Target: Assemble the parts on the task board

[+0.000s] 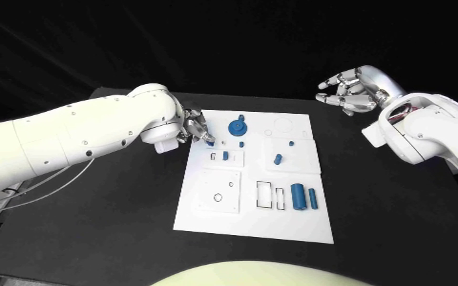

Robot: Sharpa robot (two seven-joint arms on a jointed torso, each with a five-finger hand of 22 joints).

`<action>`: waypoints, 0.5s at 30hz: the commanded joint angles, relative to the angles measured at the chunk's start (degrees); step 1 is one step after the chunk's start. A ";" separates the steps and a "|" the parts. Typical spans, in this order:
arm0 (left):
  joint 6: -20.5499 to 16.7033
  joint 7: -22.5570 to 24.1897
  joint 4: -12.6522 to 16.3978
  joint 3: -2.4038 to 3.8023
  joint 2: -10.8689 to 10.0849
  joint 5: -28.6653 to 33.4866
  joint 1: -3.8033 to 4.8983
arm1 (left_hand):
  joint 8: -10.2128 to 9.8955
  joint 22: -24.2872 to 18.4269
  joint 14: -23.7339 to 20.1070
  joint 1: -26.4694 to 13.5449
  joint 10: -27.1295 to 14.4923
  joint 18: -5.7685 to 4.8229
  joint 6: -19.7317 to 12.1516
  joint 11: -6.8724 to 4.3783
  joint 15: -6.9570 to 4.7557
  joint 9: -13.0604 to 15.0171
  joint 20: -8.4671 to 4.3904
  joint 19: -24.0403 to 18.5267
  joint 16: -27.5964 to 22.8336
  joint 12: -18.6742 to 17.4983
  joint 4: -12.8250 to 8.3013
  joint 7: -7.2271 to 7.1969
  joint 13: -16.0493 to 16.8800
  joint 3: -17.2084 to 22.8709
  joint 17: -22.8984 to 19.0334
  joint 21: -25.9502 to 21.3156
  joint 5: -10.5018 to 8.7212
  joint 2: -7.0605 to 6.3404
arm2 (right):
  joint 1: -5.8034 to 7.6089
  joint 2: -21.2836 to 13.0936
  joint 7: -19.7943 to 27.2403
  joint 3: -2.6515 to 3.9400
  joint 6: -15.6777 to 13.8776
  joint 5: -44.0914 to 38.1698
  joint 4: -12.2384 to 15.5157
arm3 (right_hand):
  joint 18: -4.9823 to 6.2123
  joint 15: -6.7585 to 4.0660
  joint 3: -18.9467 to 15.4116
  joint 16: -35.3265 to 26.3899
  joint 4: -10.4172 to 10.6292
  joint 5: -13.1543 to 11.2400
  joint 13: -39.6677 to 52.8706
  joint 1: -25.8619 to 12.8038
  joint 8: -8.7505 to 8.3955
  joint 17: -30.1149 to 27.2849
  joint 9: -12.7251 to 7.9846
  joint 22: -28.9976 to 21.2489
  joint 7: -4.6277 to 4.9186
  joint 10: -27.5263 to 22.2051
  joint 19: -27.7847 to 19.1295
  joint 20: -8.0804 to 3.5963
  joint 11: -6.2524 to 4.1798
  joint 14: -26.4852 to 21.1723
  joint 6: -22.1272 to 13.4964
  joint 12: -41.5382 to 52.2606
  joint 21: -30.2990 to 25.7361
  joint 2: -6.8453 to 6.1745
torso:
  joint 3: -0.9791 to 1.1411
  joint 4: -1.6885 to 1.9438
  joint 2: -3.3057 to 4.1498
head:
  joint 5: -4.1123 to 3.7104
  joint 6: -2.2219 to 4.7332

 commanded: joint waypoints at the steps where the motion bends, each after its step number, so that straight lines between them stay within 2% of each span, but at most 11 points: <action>1: -2.33 0.87 0.99 -0.03 -0.04 -4.02 -0.71 | 0.26 0.12 4.71 -0.49 0.50 -0.32 1.26 -0.03 -0.44 1.30 -0.01 0.36 0.35 0.37 -7.75 -1.04 0.41 8.15 10.45 0.28 -0.25 -0.04 | -0.07 0.06 0.19 0.01 0.65 -0.46 -0.02 | 1.07 -0.11 0.13 -0.24 0.22 0.33 -0.08 0.08 0.25 0.03 -0.06 -0.04 0.00 -0.12 0.52 -0.01 -0.25 0.43 0.30 0.15 -0.23 0.25 | -0.02 -0.03 0.05 | 0.15 -0.10; 3: -2.20 0.87 1.49 -0.11 -0.02 -5.93 -1.36 | 0.32 0.18 4.71 -0.60 0.62 -0.34 1.30 -0.06 -0.46 1.30 -0.03 0.40 0.36 0.55 -7.80 -1.07 0.62 8.26 10.46 0.32 -0.25 -0.10 | -0.10 0.10 0.20 0.00 0.68 -0.46 -0.01 | 1.06 -0.11 0.14 -0.24 0.24 0.43 -0.10 0.09 0.25 0.05 -0.07 -0.02 0.00 -0.12 0.54 -0.01 -0.24 0.43 0.29 0.15 -0.21 0.27 | -0.02 -0.14 0.09 | 0.16 -0.15; 8: -2.18 0.81 1.94 -0.20 0.13 -8.77 -2.40 | 0.44 0.25 4.71 -0.84 0.83 -0.35 1.36 -0.10 -0.50 1.32 -0.07 0.44 0.35 0.84 -7.88 -1.12 0.97 8.46 10.45 0.36 -0.26 -0.22 | -0.17 0.09 0.21 0.00 0.72 -0.46 -0.01 | 1.06 -0.11 0.17 -0.24 0.29 0.60 -0.11 0.10 0.26 0.06 -0.07 -0.02 0.00 -0.13 0.56 -0.02 -0.24 0.44 0.29 0.15 -0.24 0.30 | -0.03 -0.12 0.08 | 0.18 -0.20; 15: -1.72 0.67 1.89 -0.25 0.44 -10.49 -2.96 | 0.71 0.43 4.72 -1.37 1.33 -0.38 1.52 -0.21 -0.58 1.34 -0.14 0.54 0.36 1.56 -7.97 -1.25 1.83 8.80 10.47 0.45 -0.29 -0.42 | -0.22 0.09 0.23 0.00 0.75 -0.46 0.05 | 1.05 -0.11 0.20 -0.25 0.34 0.78 -0.10 0.11 0.27 0.08 -0.08 0.00 0.00 -0.12 0.59 -0.02 -0.25 0.45 0.28 0.18 -0.23 0.32 | 0.02 -0.12 0.09 | 0.24 -0.37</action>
